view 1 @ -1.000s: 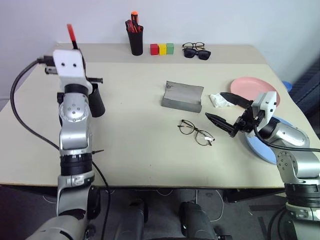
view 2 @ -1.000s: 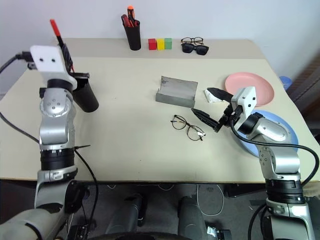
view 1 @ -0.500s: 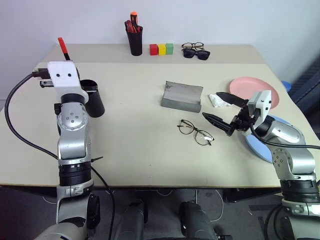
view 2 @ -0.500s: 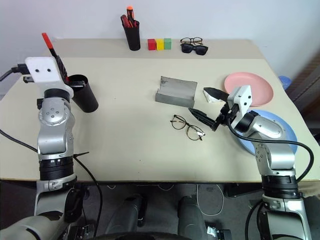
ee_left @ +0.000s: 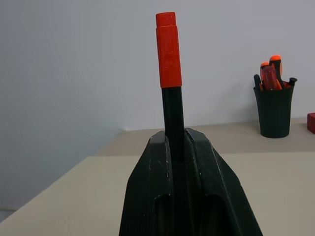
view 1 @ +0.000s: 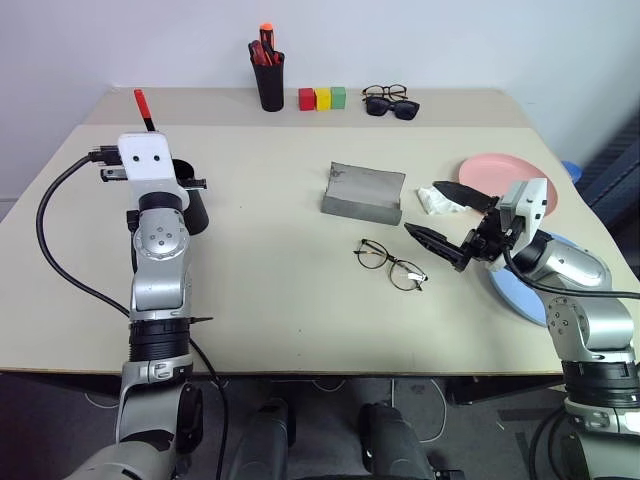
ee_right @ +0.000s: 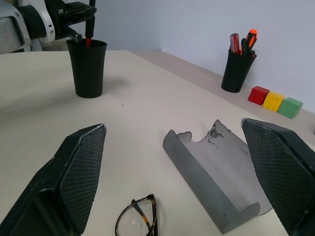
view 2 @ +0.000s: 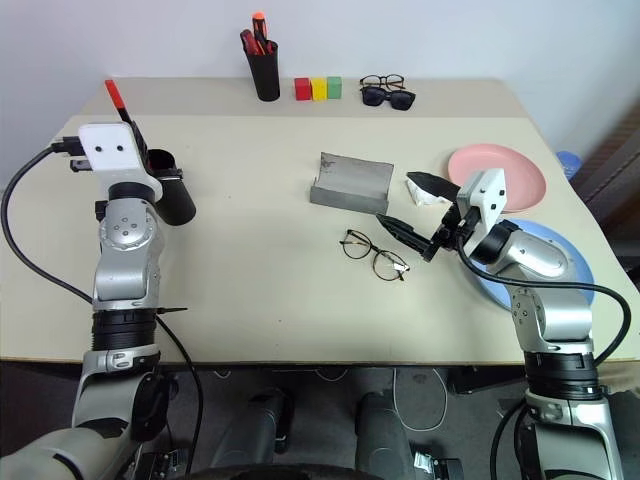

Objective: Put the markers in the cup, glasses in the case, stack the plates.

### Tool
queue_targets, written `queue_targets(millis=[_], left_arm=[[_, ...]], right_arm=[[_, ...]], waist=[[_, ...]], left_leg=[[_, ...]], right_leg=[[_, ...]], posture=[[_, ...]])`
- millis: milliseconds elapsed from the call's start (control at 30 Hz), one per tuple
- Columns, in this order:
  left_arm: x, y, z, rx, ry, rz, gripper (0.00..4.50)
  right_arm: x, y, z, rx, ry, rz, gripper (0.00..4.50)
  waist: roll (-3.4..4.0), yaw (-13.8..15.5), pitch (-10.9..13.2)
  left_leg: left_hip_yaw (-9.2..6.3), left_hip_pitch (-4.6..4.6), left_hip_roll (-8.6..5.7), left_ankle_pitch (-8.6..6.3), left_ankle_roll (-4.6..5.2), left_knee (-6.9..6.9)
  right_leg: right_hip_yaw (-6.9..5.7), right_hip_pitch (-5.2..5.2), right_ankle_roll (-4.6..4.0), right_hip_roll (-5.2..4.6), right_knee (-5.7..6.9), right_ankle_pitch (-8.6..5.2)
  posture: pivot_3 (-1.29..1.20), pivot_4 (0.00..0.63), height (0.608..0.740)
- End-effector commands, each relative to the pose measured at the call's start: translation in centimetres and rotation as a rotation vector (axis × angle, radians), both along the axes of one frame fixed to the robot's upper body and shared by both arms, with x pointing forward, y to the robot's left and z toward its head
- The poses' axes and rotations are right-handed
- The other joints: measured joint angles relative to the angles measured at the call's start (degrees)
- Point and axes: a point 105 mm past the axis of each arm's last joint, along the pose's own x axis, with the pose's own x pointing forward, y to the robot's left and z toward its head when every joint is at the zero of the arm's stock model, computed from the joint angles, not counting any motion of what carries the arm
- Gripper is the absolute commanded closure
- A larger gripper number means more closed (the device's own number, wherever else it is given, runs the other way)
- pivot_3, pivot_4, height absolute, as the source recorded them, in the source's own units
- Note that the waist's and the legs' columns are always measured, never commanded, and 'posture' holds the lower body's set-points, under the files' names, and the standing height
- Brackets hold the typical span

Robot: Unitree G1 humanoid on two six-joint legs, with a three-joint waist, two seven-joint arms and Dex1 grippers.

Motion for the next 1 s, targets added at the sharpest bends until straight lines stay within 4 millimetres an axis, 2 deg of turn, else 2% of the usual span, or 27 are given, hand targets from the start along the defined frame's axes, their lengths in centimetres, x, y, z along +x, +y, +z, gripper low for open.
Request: queue_targets(millis=[33, 200, 300, 400, 500, 567, 600, 667, 733, 833, 900, 1000], left_arm=[[-0.3, -0.2, 0.9, 0.01, -0.043, -0.004, 4.48], [-0.3, 0.0, 0.4, 0.016, -0.026, 0.005, 4.48], [-0.5, 0.2, 0.1, 0.012, -0.022, 0.014, 3.35], [-0.6, -0.4, 0.3, 0.013, -0.031, -0.031, 1.97], [-0.7, -2.5, 1.4, 0.002, -0.055, -0.162, 1.97], [-0.6, -5.1, 2.5, -0.003, -0.034, -0.32, 1.97], [-0.6, -6.5, 2.8, 0.015, -0.002, -0.409, 1.97], [-0.6, -11.7, 2.5, 0.14, 0.176, -0.757, 1.97], [-0.7, -14.1, 1.9, 0.225, 0.305, -0.939, 1.97], [-0.6, -16.3, 0.1, 0.391, 0.51, -1.192, 1.97], [0.3, -16.8, -1.1, 0.534, 0.619, -1.257, 1.97], [2.3, -17.3, -2.6, 0.724, 0.757, -1.261, 1.97]], right_arm=[[-0.9, 0.2, 2.0, 0.021, -0.076, 0.029, 0.0], [-1.0, 0.8, 2.4, 0.04, -0.085, 0.064, 0.0], [-0.9, 0.9, 2.5, 0.039, -0.089, 0.064, 0.0], [-0.8, 0.9, 2.4, 0.037, -0.088, 0.061, 0.0], [-0.7, 0.6, 2.3, 0.034, -0.086, 0.048, 0.0], [-0.7, 0.3, 2.2, 0.03, -0.086, 0.027, 0.0], [-0.7, 0.2, 2.1, 0.03, -0.086, 0.018, 0.0], [-0.8, -0.1, 2.1, 0.033, -0.087, -0.004, 0.0], [-0.9, -0.4, 2.0, 0.033, -0.089, -0.024, 0.0], [-1.2, -0.8, 1.8, 0.036, -0.093, -0.053, 0.0], [-1.4, -1.0, 1.8, 0.035, -0.099, -0.072, 0.0], [-1.9, -1.4, 1.9, 0.041, -0.113, -0.109, 0.0]], waist=[[0.0, 0.01, 0.0], [0.0, 0.0, 0.0], [0.0, 0.0, 0.0], [0.0, 0.0, 0.0], [0.0, 0.09, 0.0], [0.0, 0.24, 0.0], [-0.01, 0.32, 0.0], [-0.01, 0.47, 0.0], [0.0, 0.61, 0.0], [0.03, 0.33, -0.01], [0.03, -0.03, -0.01], [0.01, -0.12, 0.01]], left_leg=[[0.0, 0.0, 0.0, 0.0, 0.0, 0.0], [0.0, 0.0, 0.0, 0.0, 0.0, 0.0], [0.0, 0.0, 0.0, 0.0, 0.0, 0.0], [0.0, 0.0, 0.0, 0.0, 0.0, 0.0], [0.0, 0.0, 0.0, 0.0, 0.0, 0.0], [0.0, -0.02, 0.0, 0.0, -0.01, 0.01], [0.0, -0.04, 0.0, -0.01, -0.01, 0.01], [0.0, -0.04, 0.0, 0.0, -0.01, 0.02], [0.01, -0.05, 0.0, 0.0, -0.01, 0.02], [0.05, -0.05, 0.0, -0.01, 0.0, -0.02], [0.05, -0.01, 0.0, 0.0, 0.0, -0.05], [0.06, -0.02, 0.02, 0.0, 0.01, -0.05]], right_leg=[[0.0, 0.0, 0.0, 0.0, 0.0, 0.0], [0.0, 0.0, 0.0, 0.0, 0.0, 0.0], [0.0, 0.0, 0.0, 0.0, 0.0, 0.0], [0.0, 0.0, 0.0, 0.0, 0.0, 0.0], [0.0, 0.0, 0.0, 0.0, -0.01, 0.0], [0.0, 0.01, -0.01, -0.01, -0.04, 0.0], [0.0, 0.01, -0.01, -0.01, -0.06, -0.01], [0.0, 0.0, -0.04, -0.01, -0.06, -0.02], [-0.01, 0.0, -0.2, 0.01, -0.05, -0.11], [0.0, 0.0, -0.21, 0.0, -0.12, -0.12], [-0.01, -0.01, -0.21, 0.01, -0.1, -0.12], [-0.01, -0.04, -0.22, 0.01, -0.09, -0.13]], posture=[[0.0, 0.15, 0.74], [0.0, 0.15, 0.74], [0.0, 0.15, 0.74], [0.0, 0.15, 0.74], [0.0, 0.15, 0.74], [0.0, 0.15, 0.74], [0.0, 0.15, 0.74], [0.0, 0.15, 0.74], [0.0, 0.15, 0.74], [0.0, 0.15, 0.74], [0.0, 0.15, 0.74], [0.0, 0.15, 0.74]])
